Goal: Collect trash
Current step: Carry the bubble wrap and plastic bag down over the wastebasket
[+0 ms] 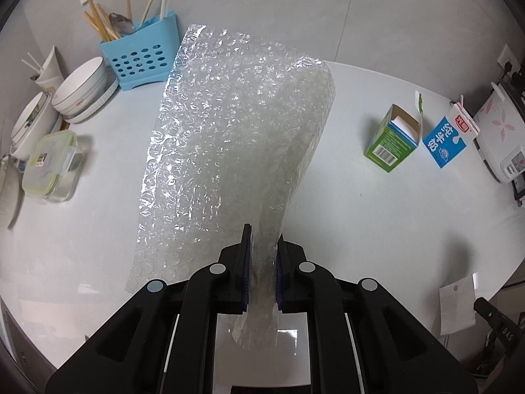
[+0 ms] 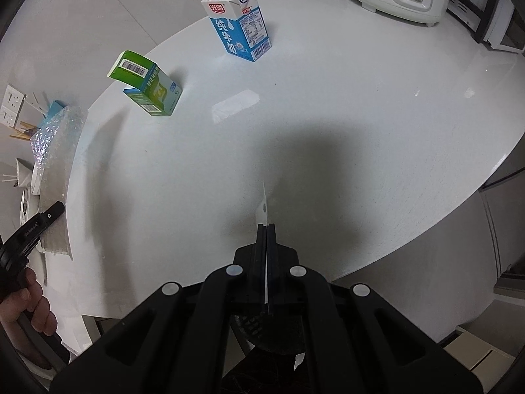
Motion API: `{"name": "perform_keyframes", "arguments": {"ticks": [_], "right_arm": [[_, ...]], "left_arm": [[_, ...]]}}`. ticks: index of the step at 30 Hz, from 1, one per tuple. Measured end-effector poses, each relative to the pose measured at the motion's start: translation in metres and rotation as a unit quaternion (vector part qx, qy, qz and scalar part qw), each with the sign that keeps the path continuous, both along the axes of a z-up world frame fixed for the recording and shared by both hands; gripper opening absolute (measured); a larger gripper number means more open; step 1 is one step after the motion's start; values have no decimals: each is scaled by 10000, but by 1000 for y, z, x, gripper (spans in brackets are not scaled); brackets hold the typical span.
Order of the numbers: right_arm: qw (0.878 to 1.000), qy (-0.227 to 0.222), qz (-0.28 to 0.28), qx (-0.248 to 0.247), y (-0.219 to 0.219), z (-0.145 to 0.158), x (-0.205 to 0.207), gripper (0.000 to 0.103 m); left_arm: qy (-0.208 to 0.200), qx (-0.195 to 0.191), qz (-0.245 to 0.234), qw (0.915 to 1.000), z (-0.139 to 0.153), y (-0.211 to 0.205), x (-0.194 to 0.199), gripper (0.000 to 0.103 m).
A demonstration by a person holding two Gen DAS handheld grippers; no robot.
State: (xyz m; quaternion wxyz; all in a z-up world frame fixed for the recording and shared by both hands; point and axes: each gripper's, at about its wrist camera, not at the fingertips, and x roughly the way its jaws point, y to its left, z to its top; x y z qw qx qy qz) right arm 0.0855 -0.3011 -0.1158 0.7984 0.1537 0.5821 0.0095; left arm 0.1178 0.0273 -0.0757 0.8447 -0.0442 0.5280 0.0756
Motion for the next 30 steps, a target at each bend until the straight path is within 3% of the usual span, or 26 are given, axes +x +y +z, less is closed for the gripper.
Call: {"name": "perform_keyframes", "arguments": {"ticks": [21, 30], "right_arm": [[9951, -538, 813, -134, 11, 32, -67, 0], [9952, -373, 900, -112, 8, 11, -87, 0]], "left_arm": [[73, -438, 208, 9988, -2, -16, -136, 10], [296, -387, 238, 9985, -26, -22, -185, 10]]}}
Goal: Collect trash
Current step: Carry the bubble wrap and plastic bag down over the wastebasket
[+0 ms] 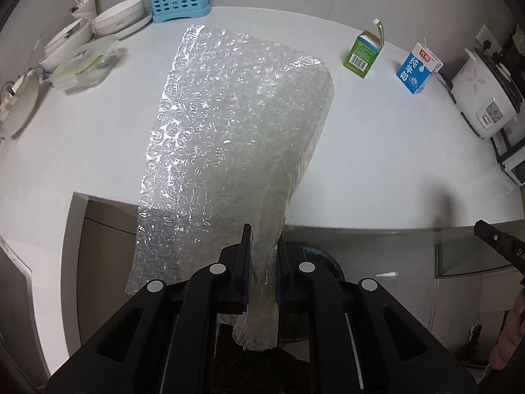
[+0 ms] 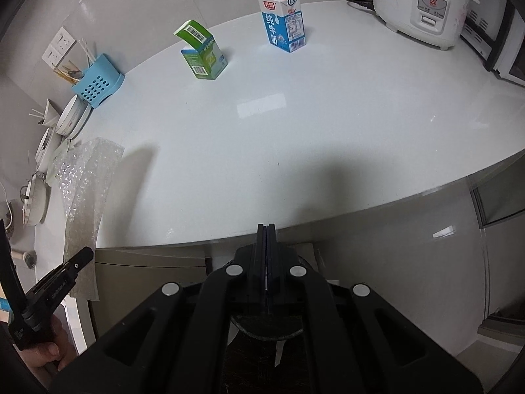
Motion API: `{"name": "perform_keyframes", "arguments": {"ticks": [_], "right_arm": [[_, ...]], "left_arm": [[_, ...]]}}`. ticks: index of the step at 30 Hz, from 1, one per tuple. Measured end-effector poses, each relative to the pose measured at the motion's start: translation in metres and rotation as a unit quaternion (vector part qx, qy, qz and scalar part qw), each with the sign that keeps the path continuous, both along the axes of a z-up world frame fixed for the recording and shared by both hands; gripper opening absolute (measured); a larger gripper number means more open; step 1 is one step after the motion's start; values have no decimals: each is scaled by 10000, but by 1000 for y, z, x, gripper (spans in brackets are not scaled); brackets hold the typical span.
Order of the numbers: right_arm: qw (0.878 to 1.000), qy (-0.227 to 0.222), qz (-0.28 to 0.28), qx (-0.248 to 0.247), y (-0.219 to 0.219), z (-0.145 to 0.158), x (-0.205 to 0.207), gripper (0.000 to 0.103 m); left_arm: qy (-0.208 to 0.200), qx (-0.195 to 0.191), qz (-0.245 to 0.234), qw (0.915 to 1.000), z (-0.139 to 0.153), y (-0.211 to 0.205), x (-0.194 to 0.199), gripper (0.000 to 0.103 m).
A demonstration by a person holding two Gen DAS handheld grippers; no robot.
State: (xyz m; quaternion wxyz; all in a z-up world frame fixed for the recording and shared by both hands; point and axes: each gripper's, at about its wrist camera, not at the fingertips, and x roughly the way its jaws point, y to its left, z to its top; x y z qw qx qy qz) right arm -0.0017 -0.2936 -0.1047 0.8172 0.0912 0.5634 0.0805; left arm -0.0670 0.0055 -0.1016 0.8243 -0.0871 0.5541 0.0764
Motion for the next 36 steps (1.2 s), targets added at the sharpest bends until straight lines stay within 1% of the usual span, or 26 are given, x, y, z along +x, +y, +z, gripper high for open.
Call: {"name": "perform_keyframes", "arguments": {"ticks": [4, 9, 14, 18, 19, 20, 21, 22, 23, 24, 26, 27, 29, 32, 36], "right_arm": [[9999, 22, 133, -21, 1, -9, -10, 0], [9996, 0, 290, -26, 3, -14, -18, 0], [9989, -74, 453, -64, 6, -13, -24, 0], [9982, -139, 566, -116, 10, -15, -29, 3], [9981, -150, 583, -137, 11, -16, -31, 7], [9980, -178, 586, -169, 11, -17, -32, 22], [9978, -246, 581, -182, 12, -17, -35, 30], [9975, -309, 603, -177, 12, -17, -37, 40], [9972, -340, 635, -197, 14, -17, -39, 49], [9967, -377, 679, -219, 15, -17, -41, 53], [9958, -459, 738, -302, 18, -19, -45, 72], [9952, -502, 765, -340, 19, -20, -47, 75], [9945, -549, 794, -399, 22, -23, -50, 86], [9939, -672, 811, -331, 22, -30, -57, 92], [9916, -912, 876, -275, 24, -42, -65, 95]], "left_arm": [[61, -20, -22, 10000, -8, -3, -15, 10], [181, -70, -126, 9997, -20, -10, -28, 10], [196, -102, -186, 9996, -23, -14, -29, 10], [207, -101, -262, 9994, -25, -18, -31, 10], [220, -109, -278, 9993, -26, -19, -32, 10], [231, -113, -297, 9992, -26, -19, -33, 10], [244, -106, -318, 9991, -27, -21, -34, 10], [260, -110, -330, 9991, -28, -22, -36, 10], [278, -114, -347, 9989, -29, -23, -37, 10], [298, -112, -370, 9988, -30, -24, -39, 10], [318, -118, -387, 9987, -31, -26, -42, 10], [328, -119, -395, 9986, -32, -27, -44, 10], [346, -132, -404, 9985, -33, -29, -48, 10], [435, -156, -400, 9981, -35, -33, -55, 10], [513, -199, -404, 9977, -42, -40, -66, 10]]}}
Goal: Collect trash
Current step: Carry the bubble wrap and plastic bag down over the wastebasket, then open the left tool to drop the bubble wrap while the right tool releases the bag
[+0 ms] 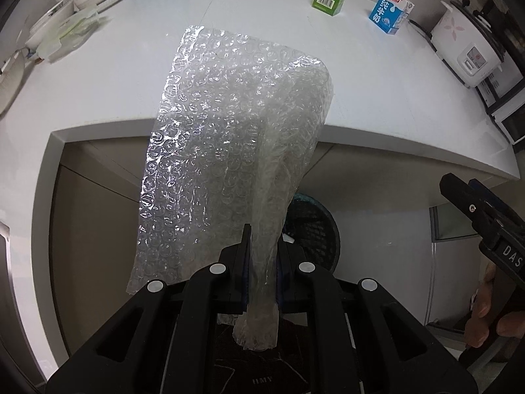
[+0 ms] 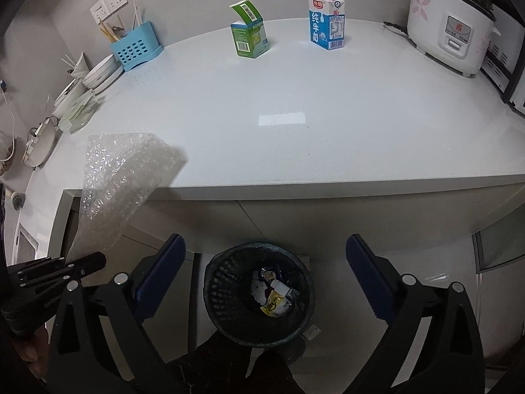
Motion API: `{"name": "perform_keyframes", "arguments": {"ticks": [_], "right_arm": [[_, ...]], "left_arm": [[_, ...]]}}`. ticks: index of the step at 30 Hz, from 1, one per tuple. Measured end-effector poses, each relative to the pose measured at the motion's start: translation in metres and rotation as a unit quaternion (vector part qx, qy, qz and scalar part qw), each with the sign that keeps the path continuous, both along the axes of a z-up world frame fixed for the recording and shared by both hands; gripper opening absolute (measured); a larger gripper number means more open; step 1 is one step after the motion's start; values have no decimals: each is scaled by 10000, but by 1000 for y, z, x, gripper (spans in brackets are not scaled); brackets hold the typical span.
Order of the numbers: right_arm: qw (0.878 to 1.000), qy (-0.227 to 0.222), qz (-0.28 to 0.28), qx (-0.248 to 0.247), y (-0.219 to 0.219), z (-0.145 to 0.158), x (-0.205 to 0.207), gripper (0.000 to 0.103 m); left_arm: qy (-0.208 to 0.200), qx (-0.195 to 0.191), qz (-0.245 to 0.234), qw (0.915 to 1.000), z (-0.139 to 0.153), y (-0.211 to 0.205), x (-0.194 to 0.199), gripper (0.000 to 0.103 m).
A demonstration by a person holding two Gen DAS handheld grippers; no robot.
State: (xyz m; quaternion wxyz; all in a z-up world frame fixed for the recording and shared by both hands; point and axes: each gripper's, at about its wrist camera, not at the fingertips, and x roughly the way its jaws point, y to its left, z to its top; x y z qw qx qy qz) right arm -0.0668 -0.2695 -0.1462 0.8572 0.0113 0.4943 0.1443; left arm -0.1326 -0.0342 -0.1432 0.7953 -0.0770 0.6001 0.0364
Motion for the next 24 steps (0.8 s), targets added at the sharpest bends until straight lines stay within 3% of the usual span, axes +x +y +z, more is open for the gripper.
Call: {"name": "perform_keyframes", "arguments": {"ticks": [6, 15, 24], "right_arm": [[9997, -42, 142, -172, 6, -25, -13, 95], [9993, 243, 159, -240, 2, -70, -25, 95], [9980, 525, 134, -321, 1, -104, -28, 95]], "left_arm": [[156, 29, -38, 9999, -17, -12, -16, 10], [448, 38, -170, 9988, -45, -32, -35, 10], [853, 47, -139, 9963, -101, -36, -35, 10]]}}
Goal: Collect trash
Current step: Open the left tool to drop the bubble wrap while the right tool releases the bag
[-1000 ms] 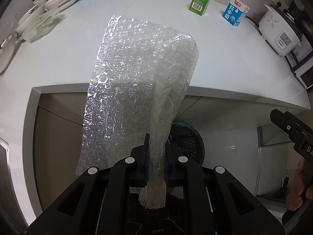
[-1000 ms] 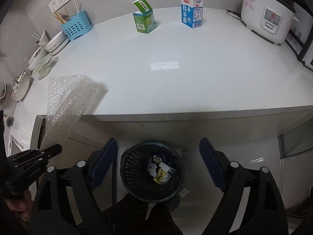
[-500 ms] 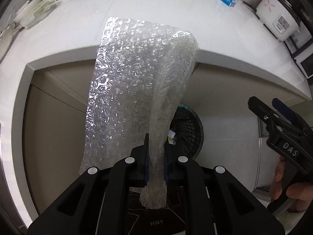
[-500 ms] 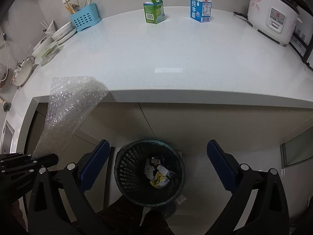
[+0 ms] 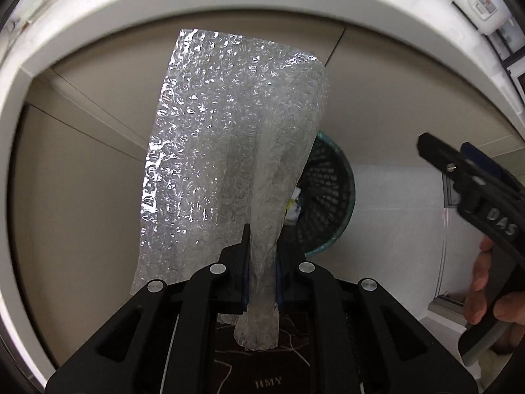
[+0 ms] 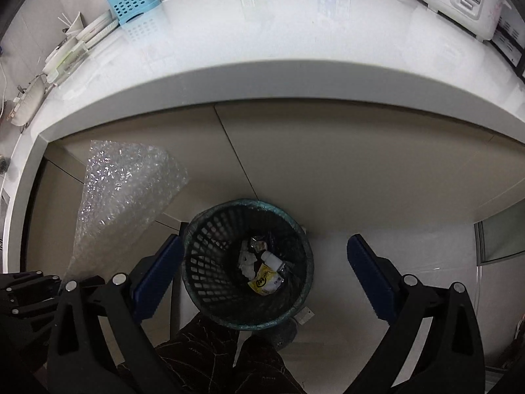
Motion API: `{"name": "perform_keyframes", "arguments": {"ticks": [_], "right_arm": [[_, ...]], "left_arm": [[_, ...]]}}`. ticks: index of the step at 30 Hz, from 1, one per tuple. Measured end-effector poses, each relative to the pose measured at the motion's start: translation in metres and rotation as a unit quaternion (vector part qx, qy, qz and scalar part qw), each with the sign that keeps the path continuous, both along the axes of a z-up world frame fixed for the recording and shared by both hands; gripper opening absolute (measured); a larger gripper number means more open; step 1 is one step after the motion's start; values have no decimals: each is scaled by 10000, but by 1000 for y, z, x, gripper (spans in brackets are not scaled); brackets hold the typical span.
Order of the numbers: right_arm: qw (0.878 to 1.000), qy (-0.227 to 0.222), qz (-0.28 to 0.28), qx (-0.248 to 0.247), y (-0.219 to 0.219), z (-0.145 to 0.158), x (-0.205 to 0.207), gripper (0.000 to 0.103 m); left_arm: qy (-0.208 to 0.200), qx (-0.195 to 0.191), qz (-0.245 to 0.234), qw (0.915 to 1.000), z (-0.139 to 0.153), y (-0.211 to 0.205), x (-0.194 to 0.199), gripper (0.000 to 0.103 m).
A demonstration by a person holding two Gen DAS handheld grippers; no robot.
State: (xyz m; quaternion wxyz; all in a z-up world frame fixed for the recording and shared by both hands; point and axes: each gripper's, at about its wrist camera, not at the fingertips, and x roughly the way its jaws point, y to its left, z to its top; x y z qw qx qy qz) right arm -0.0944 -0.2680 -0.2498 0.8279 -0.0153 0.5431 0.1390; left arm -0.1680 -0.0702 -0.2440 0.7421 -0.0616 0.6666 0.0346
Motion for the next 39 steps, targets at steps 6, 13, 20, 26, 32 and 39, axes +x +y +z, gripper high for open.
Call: {"name": "perform_keyframes", "arguments": {"ticks": [6, 13, 20, 26, 32, 39], "right_arm": [[9997, 202, -100, -120, -5, -21, 5, 95], [9990, 355, -206, -146, -9, -35, 10, 95], [9983, 487, -218, -223, -8, -47, 10, 95], [9978, 552, -224, -307, -8, -52, 9, 95], [9971, 611, -280, -351, -15, -55, 8, 95], [9965, 673, -331, -370, -21, -52, 10, 95]], "left_arm": [[241, 90, -91, 9996, -40, -7, 9, 10], [555, 207, -261, 9979, -73, -7, 22, 10], [846, 328, -500, 9946, -99, -12, 29, 10], [968, 274, -623, 9930, -111, -14, 23, 11], [1060, 237, -669, 9918, -117, -18, 24, 14], [1133, 290, -722, 9905, -119, -23, 27, 19]]}}
